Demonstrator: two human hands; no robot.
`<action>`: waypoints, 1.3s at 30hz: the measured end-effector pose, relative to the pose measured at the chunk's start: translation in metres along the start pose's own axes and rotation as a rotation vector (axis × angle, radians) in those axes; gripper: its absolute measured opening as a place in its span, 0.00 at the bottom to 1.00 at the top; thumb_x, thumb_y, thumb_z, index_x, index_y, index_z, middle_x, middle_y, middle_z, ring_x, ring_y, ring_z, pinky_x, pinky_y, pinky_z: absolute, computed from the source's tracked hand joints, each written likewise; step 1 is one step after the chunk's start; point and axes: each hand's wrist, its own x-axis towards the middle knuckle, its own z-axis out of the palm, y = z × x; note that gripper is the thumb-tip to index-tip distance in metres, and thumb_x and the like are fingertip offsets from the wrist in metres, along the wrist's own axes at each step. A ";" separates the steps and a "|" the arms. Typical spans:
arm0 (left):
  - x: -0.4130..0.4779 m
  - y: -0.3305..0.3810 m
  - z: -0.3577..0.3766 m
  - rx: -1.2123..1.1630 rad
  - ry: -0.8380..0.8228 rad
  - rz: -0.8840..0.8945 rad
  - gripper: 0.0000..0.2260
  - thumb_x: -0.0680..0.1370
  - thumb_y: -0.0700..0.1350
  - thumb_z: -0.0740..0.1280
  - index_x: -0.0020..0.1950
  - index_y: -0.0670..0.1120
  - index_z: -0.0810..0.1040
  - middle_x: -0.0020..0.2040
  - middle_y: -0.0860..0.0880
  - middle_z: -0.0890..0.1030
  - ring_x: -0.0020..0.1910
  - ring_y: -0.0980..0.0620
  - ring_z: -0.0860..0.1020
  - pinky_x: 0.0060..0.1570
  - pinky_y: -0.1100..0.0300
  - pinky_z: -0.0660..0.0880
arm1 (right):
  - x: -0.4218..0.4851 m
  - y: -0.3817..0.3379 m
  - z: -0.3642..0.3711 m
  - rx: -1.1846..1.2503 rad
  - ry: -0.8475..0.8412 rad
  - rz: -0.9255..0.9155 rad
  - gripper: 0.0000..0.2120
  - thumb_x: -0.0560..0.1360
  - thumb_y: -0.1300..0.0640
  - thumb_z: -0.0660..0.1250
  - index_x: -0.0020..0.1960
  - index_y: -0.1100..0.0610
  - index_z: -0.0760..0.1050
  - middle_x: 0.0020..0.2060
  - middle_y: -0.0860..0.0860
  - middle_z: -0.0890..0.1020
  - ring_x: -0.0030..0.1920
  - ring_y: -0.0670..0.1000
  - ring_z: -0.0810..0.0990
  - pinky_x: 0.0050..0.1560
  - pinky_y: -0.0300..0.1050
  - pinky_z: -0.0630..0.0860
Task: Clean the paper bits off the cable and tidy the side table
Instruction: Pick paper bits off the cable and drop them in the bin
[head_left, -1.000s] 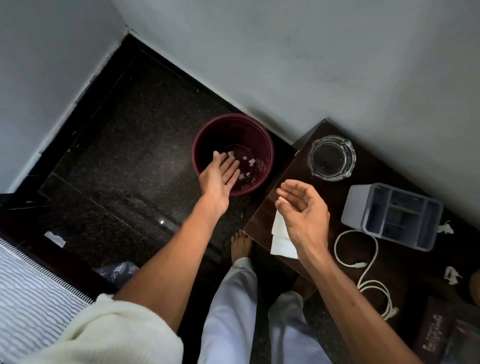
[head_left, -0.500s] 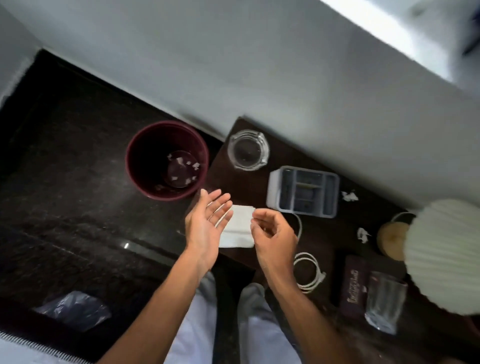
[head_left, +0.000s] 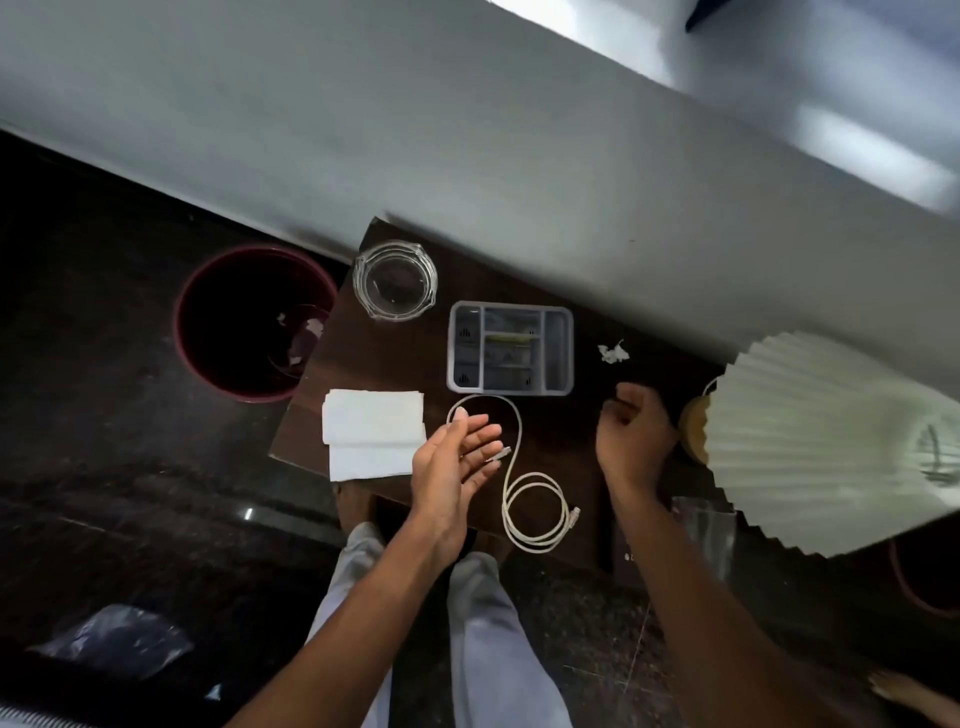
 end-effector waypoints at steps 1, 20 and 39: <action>-0.001 -0.001 0.003 0.013 -0.005 0.001 0.13 0.83 0.51 0.64 0.54 0.43 0.83 0.44 0.48 0.88 0.40 0.55 0.85 0.44 0.60 0.81 | 0.007 0.001 0.002 -0.008 0.000 -0.019 0.13 0.76 0.68 0.67 0.61 0.65 0.77 0.56 0.60 0.83 0.51 0.56 0.83 0.47 0.32 0.69; 0.003 -0.007 0.007 0.072 -0.019 0.039 0.13 0.83 0.52 0.64 0.53 0.44 0.83 0.46 0.47 0.88 0.41 0.56 0.85 0.44 0.61 0.81 | 0.067 -0.005 0.028 -0.297 -0.080 -0.268 0.09 0.76 0.67 0.67 0.54 0.65 0.83 0.53 0.64 0.81 0.55 0.63 0.79 0.57 0.44 0.68; -0.011 -0.010 0.010 0.276 -0.106 0.131 0.07 0.81 0.43 0.68 0.57 0.43 0.84 0.53 0.42 0.87 0.48 0.51 0.83 0.50 0.60 0.80 | -0.030 0.002 -0.022 0.363 -0.120 0.072 0.10 0.74 0.60 0.73 0.47 0.45 0.79 0.43 0.46 0.86 0.45 0.45 0.86 0.45 0.36 0.81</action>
